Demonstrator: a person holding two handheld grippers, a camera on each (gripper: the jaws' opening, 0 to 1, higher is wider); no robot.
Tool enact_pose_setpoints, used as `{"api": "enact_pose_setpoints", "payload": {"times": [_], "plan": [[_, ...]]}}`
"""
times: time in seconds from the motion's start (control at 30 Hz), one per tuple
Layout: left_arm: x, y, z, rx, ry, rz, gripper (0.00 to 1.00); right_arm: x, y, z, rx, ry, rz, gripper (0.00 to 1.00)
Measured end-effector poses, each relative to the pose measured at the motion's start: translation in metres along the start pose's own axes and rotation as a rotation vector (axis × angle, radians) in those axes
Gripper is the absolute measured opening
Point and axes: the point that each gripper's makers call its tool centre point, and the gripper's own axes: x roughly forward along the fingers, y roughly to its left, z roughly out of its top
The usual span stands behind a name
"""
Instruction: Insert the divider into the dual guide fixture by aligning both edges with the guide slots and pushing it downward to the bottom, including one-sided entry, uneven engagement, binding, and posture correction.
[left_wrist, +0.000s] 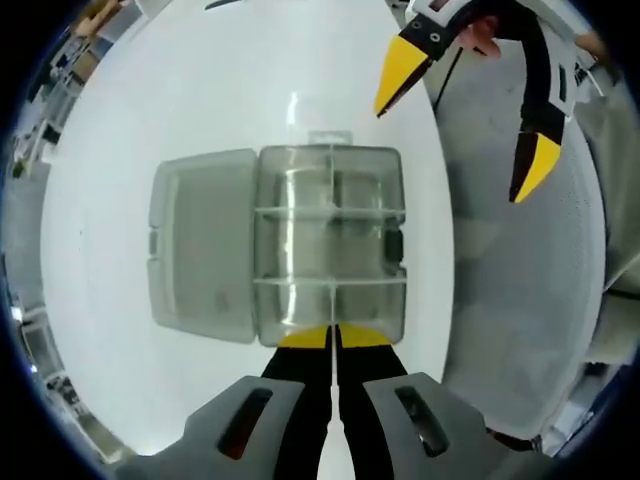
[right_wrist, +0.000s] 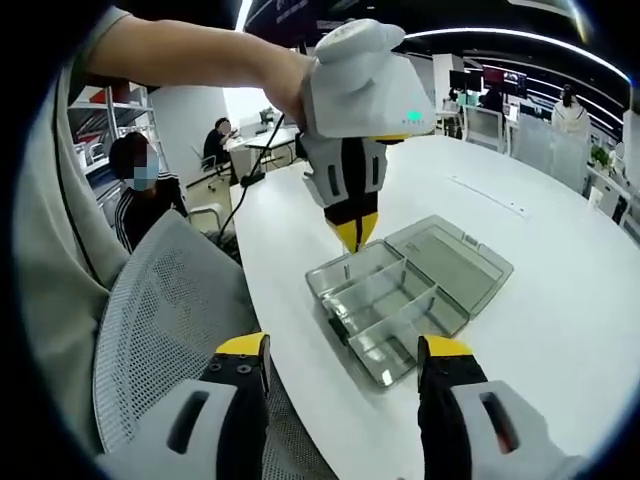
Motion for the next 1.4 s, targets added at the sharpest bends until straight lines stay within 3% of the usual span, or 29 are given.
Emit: {"api": "enact_pose_setpoints", "payload": {"times": [1.4], "plan": [[0.018,0.001,-0.004,0.024,0.006,-0.014,0.0,-0.001,-0.004,-0.005,0.017,0.006,0.0,0.57]]}}
